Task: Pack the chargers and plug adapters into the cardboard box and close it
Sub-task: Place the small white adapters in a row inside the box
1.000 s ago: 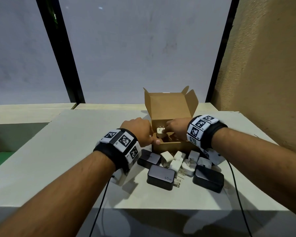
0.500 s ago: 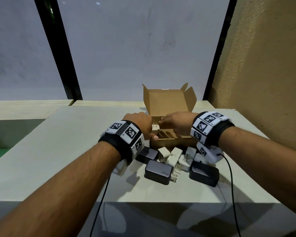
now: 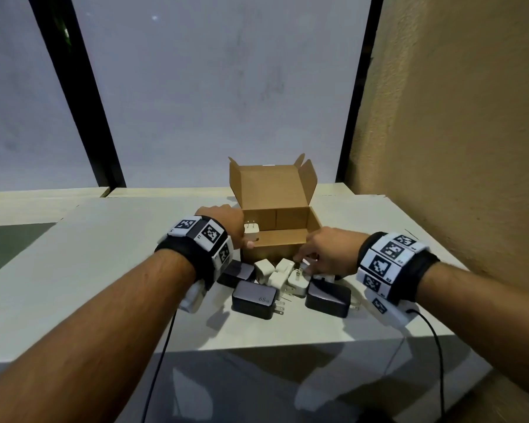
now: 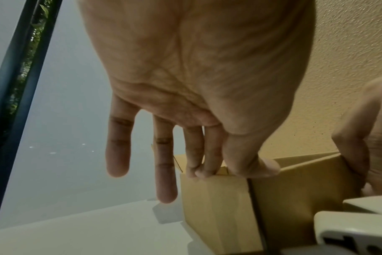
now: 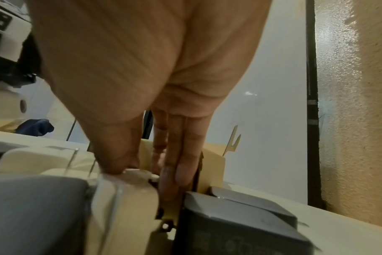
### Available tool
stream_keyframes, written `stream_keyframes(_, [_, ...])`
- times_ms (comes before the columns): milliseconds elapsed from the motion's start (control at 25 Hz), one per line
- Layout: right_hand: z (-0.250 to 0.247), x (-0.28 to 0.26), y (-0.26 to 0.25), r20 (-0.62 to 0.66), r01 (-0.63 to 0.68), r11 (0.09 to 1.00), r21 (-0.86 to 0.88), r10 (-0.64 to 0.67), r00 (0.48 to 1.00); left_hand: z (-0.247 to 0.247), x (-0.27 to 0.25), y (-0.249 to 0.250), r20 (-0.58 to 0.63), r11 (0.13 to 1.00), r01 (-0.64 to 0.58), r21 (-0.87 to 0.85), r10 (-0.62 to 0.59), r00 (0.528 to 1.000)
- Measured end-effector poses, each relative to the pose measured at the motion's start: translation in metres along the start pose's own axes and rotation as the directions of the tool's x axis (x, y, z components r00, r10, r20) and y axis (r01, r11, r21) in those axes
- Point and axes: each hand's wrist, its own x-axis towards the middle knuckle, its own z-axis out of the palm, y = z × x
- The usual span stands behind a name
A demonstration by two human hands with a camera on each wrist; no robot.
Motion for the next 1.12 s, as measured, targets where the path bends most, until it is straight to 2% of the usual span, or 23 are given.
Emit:
stream_keyframes(160, [0.006,0.004,-0.003,-0.013,-0.055,0.998,0.016,0.056,0.998,-0.001,-0.002,-0.003,0.005,0.999,-0.031,-0.012,0.031,1.000])
stream_keyframes(320, [0.004,0.000,-0.001,-0.049,-0.017,0.998,0.061,0.020,0.999,0.000,-0.001,-0.003,0.014,1.000,-0.005,-0.018,0.005,1.000])
stream_keyframes(520, [0.006,0.001,-0.006,0.001,-0.042,0.999,0.028,0.042,0.999,-0.006,-0.003,0.005,0.032,1.000,0.029,-0.005,-0.028,0.999])
stream_keyframes(680, [0.001,0.003,-0.006,-0.029,-0.006,1.000,0.009,0.006,1.000,-0.008,-0.004,0.005,0.024,1.000,0.027,0.010,-0.027,0.999])
stream_keyframes(1000, [-0.039,0.007,0.012,-0.219,-0.045,0.969,0.245,0.100,0.971,-0.006,-0.005,0.007,0.023,0.999,0.017,-0.031,-0.016,1.000])
stream_keyframes(1120, [-0.040,0.032,0.013,-0.199,-0.099,0.964,0.246,0.150,0.968,-0.006,-0.005,0.008,0.036,0.997,0.004,-0.073,-0.001,0.999])
